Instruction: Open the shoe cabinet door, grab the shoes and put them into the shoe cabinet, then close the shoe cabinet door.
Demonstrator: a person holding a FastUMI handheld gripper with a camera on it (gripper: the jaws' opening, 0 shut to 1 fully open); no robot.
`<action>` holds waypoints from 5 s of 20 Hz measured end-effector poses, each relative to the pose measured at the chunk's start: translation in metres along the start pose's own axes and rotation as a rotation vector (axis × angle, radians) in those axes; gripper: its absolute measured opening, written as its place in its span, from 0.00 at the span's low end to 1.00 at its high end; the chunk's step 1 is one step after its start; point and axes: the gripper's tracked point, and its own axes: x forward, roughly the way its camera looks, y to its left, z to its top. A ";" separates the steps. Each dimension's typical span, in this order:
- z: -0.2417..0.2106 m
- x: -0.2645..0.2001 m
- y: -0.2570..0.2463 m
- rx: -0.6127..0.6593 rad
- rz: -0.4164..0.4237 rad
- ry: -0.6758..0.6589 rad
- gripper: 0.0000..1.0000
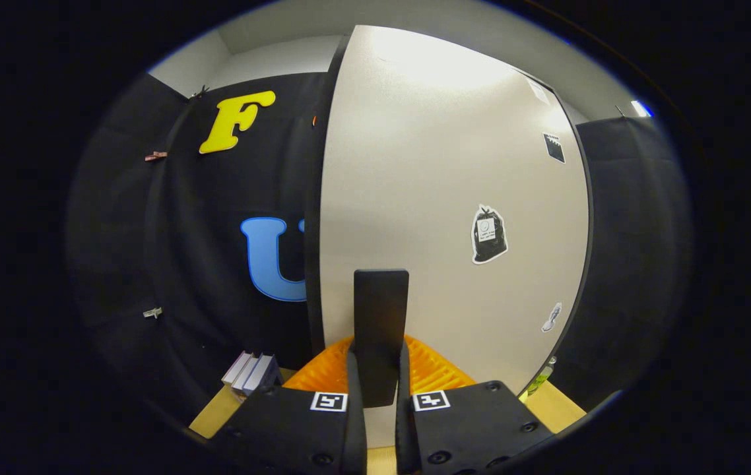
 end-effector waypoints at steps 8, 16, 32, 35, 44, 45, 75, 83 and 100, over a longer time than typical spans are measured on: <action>-0.001 -0.038 -0.014 0.004 0.047 -0.001 0.21; -0.007 -0.098 -0.055 0.008 0.115 0.018 0.21; -0.011 -0.161 -0.153 0.013 0.115 0.039 0.20; -0.012 -0.165 -0.169 0.017 0.091 0.042 0.20; 0.013 -0.204 -0.230 0.025 -0.017 -0.023 0.17; 0.016 -0.210 -0.235 0.031 -0.027 -0.032 0.17; -0.282 -0.165 -0.066 -0.012 0.176 0.290 0.17; -0.403 -0.125 -0.044 -0.002 0.107 0.449 0.17; -0.499 -0.069 -0.045 -0.037 0.003 0.584 0.20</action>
